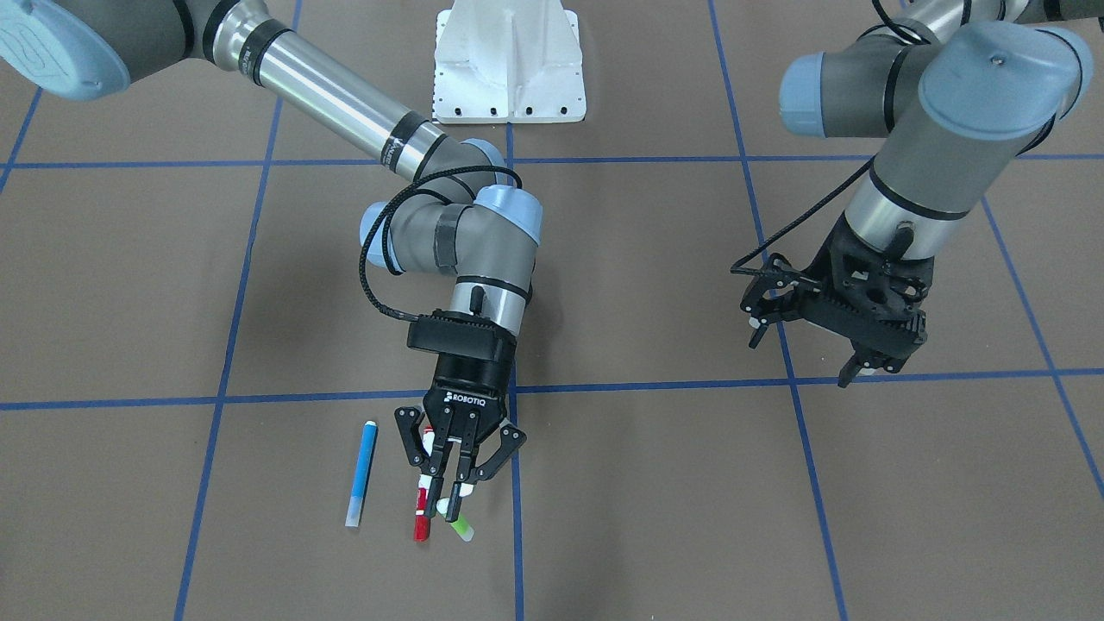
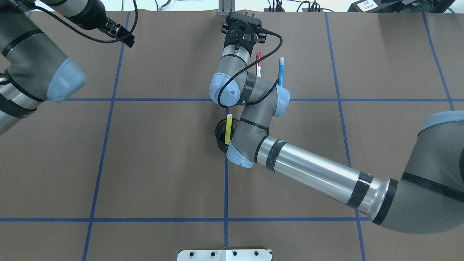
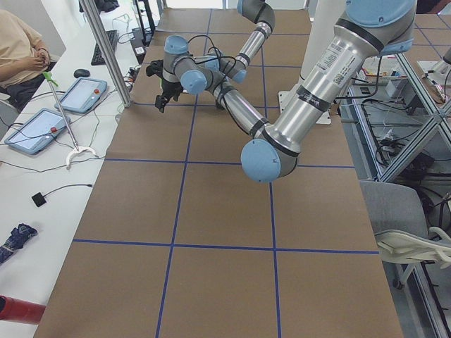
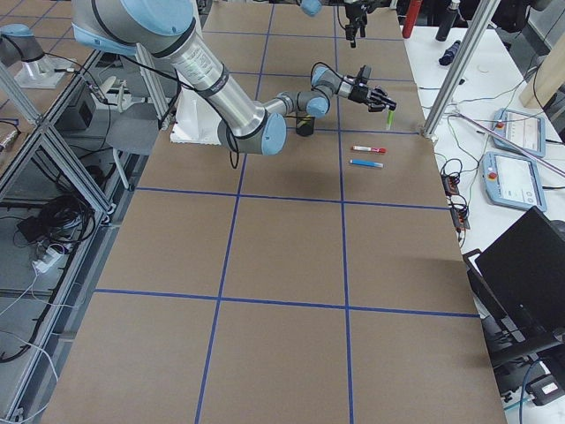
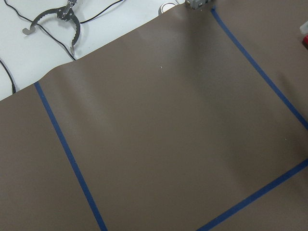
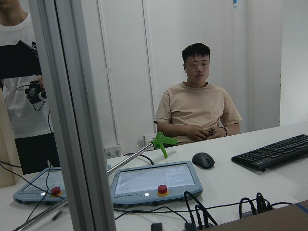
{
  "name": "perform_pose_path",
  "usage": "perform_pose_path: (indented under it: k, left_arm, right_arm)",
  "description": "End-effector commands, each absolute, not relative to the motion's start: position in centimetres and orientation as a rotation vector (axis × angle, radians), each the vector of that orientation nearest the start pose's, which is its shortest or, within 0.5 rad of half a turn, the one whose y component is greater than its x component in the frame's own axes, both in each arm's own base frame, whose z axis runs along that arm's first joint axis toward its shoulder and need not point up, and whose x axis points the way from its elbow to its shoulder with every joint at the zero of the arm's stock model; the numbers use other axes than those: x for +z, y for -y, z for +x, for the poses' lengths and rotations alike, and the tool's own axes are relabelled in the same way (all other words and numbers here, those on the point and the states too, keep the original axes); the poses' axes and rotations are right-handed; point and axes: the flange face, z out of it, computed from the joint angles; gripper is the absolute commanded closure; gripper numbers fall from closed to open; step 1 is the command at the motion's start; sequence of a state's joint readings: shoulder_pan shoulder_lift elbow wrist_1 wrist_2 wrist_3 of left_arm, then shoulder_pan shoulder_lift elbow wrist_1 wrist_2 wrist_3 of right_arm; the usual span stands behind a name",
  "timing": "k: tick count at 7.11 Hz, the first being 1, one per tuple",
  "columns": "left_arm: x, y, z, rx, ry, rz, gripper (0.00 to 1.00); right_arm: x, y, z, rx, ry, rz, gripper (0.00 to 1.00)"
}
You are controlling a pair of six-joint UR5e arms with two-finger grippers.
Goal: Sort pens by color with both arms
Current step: 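Carry the green highlighter beside the white marker, lower and release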
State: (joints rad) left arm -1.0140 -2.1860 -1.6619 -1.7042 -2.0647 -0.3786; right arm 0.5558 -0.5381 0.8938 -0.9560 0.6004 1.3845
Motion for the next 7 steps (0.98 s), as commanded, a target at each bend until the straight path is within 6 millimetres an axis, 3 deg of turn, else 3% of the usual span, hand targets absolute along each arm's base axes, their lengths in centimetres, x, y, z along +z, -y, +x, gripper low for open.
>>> perform_pose_path:
  k: [1, 2, 4, 5, 7]
  left_arm:
    - [24.0, 61.9, 28.4, 0.372, -0.788, 0.526, 0.0]
    - [23.9, 61.9, 28.4, 0.373, -0.79, 0.527, 0.0]
    - [23.7, 61.7, 28.4, 0.374, -0.793, 0.53, 0.0]
    - [23.6, 61.7, 28.4, 0.373, -0.794, 0.531, 0.0]
    - [23.6, 61.3, 28.3, 0.371, -0.797, 0.532, 0.0]
  right_arm:
    - [19.4, 61.0, -61.5, 0.792, 0.52, 1.185, 0.81]
    - [19.5, 59.5, -62.7, 0.785, 0.519, 1.201, 0.73]
    - [19.5, 56.8, -64.3, 0.775, 0.527, 1.226, 0.68]
    - [20.2, 55.7, -64.1, 0.776, 0.534, 1.237, 0.55]
    - [18.3, 53.8, -62.6, 0.79, 0.613, 1.229, 0.02]
